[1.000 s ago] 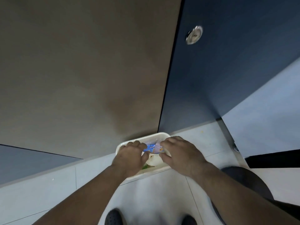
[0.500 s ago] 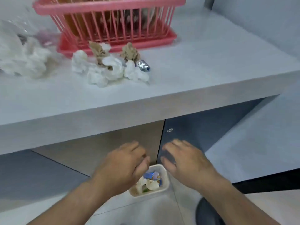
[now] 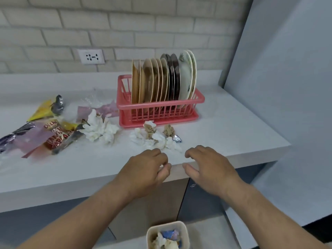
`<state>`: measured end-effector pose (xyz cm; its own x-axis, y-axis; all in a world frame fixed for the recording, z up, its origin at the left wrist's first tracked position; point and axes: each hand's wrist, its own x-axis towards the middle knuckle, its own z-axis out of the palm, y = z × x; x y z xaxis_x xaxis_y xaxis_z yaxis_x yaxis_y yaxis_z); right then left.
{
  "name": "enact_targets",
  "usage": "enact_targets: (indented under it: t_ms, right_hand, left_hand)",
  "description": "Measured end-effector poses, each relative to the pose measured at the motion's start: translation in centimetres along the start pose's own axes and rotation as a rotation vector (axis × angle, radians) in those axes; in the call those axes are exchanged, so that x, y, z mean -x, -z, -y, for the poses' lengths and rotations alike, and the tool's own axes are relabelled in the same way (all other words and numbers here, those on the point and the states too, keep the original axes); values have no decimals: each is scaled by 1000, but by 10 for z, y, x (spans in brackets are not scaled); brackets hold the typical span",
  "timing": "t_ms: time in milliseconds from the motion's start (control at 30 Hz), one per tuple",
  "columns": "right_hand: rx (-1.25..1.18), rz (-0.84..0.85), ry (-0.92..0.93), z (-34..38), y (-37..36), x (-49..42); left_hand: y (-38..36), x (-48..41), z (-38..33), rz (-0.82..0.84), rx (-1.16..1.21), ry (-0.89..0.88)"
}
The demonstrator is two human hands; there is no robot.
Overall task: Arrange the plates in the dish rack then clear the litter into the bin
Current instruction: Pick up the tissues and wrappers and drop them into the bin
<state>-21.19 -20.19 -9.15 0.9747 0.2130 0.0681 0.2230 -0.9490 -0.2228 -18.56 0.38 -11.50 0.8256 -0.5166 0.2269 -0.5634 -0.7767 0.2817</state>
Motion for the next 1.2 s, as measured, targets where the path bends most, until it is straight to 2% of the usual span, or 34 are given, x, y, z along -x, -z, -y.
enact_targets:
  t_ms: [300,533,700,833,1033,1200]
  right_hand:
    - [-1,-52,-127,28,-3,-27]
    - [-41,8,-226,16,-32,-46]
    - [-91,-39,-187,13,-40,-83]
    - [-96,54,-175,3,-54,-102]
    - [-133,27,-7,-27,-72,-103]
    - [-290,14,-5,-54,-57,-99]
  left_hand:
    - [31,0,48,-18,28,66]
    - [23,-10,58,3,26,59]
    - [11,-31,54,-20,19,75]
    - [0,-46,53,-66,6,97]
    - [-13,-83,52,-174,-12,107]
    - [-22,-127,45,-117,-66,61]
